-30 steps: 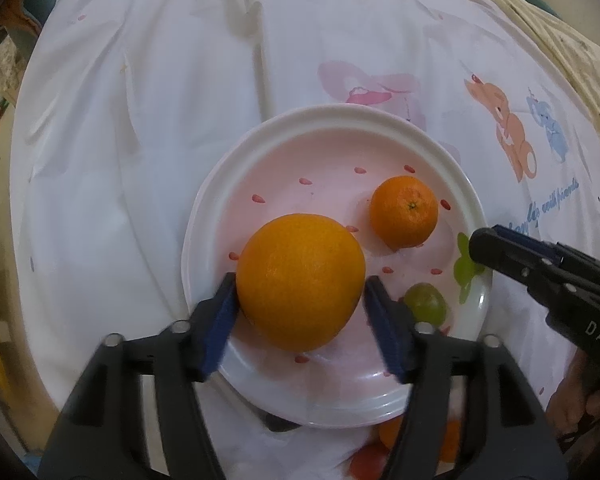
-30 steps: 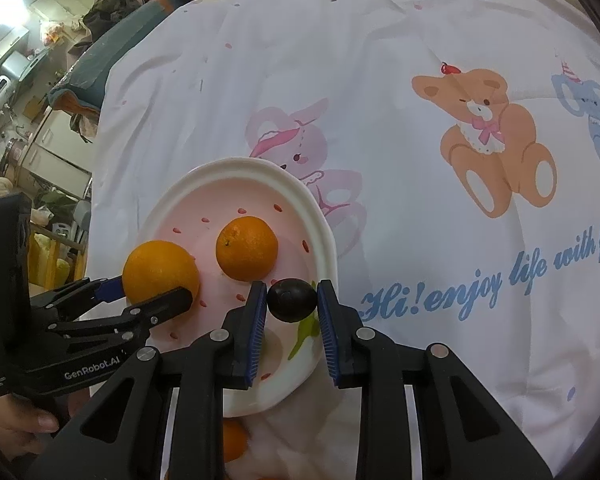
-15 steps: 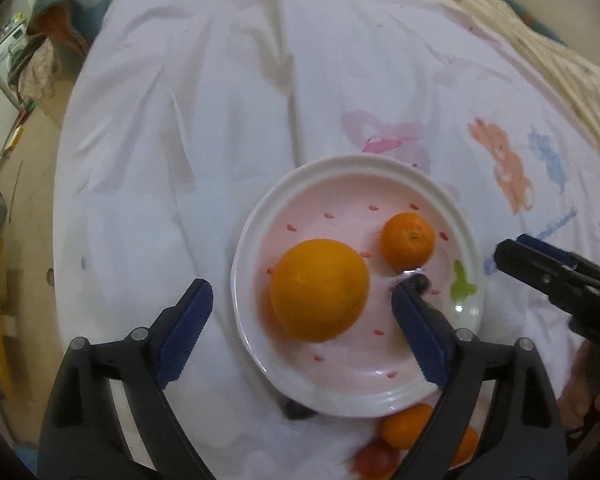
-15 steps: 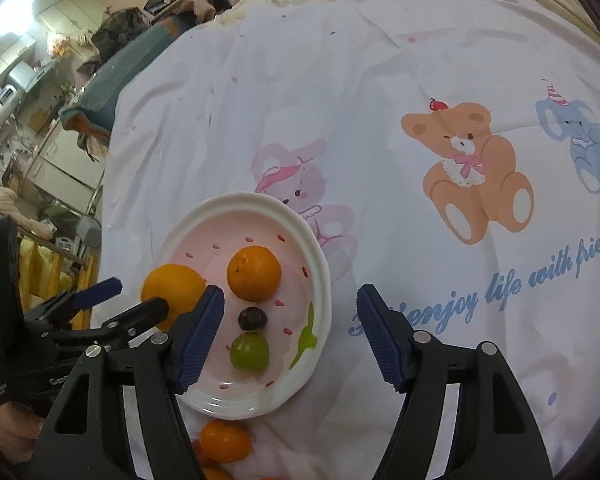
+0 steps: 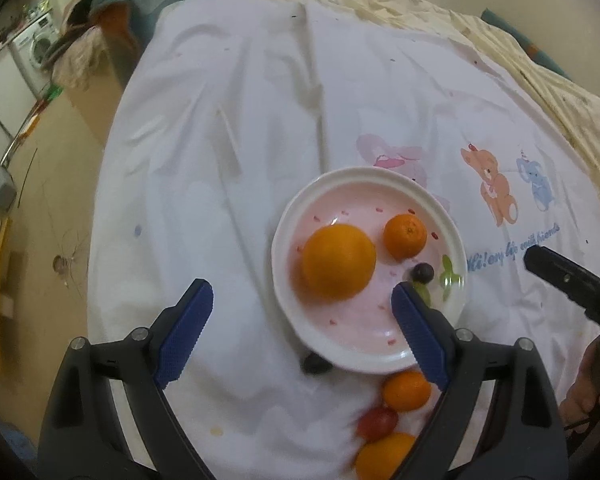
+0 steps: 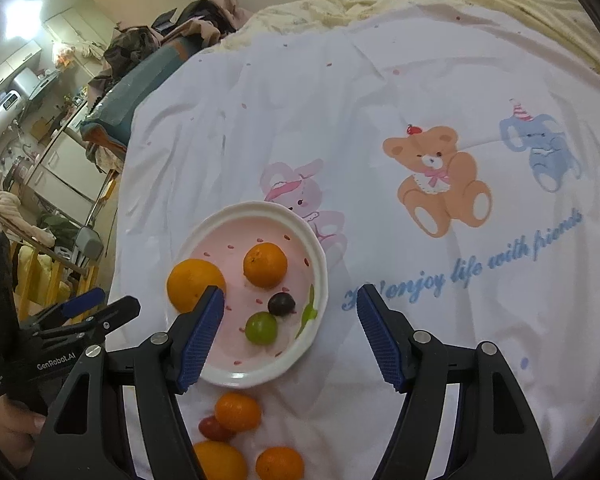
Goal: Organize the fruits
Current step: 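Grasp the dark grape beside the plate with the left gripper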
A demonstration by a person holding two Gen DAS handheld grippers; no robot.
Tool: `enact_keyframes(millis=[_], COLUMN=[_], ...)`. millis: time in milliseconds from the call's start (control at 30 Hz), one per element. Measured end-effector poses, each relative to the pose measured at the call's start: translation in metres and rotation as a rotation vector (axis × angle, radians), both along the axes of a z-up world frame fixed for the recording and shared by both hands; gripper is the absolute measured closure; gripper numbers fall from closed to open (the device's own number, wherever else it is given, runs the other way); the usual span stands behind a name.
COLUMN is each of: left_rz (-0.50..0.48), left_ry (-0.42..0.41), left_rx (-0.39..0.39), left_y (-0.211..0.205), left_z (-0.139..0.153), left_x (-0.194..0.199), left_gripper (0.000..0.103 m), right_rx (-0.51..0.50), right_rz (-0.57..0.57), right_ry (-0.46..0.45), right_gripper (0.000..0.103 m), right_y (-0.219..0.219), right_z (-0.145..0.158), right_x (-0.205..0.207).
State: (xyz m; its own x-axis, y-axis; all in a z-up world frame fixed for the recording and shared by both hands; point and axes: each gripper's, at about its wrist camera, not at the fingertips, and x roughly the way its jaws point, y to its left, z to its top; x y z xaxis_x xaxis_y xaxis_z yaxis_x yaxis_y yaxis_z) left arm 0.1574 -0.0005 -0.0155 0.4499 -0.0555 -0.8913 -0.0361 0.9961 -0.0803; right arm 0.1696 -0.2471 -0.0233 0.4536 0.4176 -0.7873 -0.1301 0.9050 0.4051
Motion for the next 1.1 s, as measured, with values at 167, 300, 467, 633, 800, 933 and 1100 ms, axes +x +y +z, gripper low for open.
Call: enact_keyframes(millis=[167,300,467,633,800,933,1100], left_rz=[-0.019,-0.028,-0.009,0.050,0.115,0.106,-0.024], left_ry=[0.013,0.018,0.040,0.069,0.149,0.205,0.200], left_rx=[-0.026,-0.022,-0.049,-0.093,-0.137,-0.178,-0.054], left_y=[0.000,-0.001,0.006,0.022,0.038,0.034,-0.003], left_z=[-0.002,-0.003,-0.006,-0.015,-0.037,-0.055,-0.068], left_x=[-0.026,-0.044,-0.056,-0.058,-0.053,-0.046,-0.039], left_gripper=[0.014,0.014,0.014,0.014,0.016,0.044,0.048], right_rx=[0.027,0.029,0.032,0.058,0.098,0.134,0.132], right_rz=[-0.034,-0.031,-0.029,-0.087,-0.134,-0.169,-0.173], right_ry=[0.003,0.016,0.047,0.115,0.154,0.190,0.207], right_gripper=[0.031,0.031,0.031,0.031,0.031,0.031,0.031], right_y=[-0.005,0.000,0.005,0.000,-0.007,-0.013,-0.012], right_z=[0.006,0.006,-0.001,-0.015,-0.025,-0.035,-0.038], right_x=[-0.023,-0.043,-0.066,-0.082,-0.079,-0.074,-0.072])
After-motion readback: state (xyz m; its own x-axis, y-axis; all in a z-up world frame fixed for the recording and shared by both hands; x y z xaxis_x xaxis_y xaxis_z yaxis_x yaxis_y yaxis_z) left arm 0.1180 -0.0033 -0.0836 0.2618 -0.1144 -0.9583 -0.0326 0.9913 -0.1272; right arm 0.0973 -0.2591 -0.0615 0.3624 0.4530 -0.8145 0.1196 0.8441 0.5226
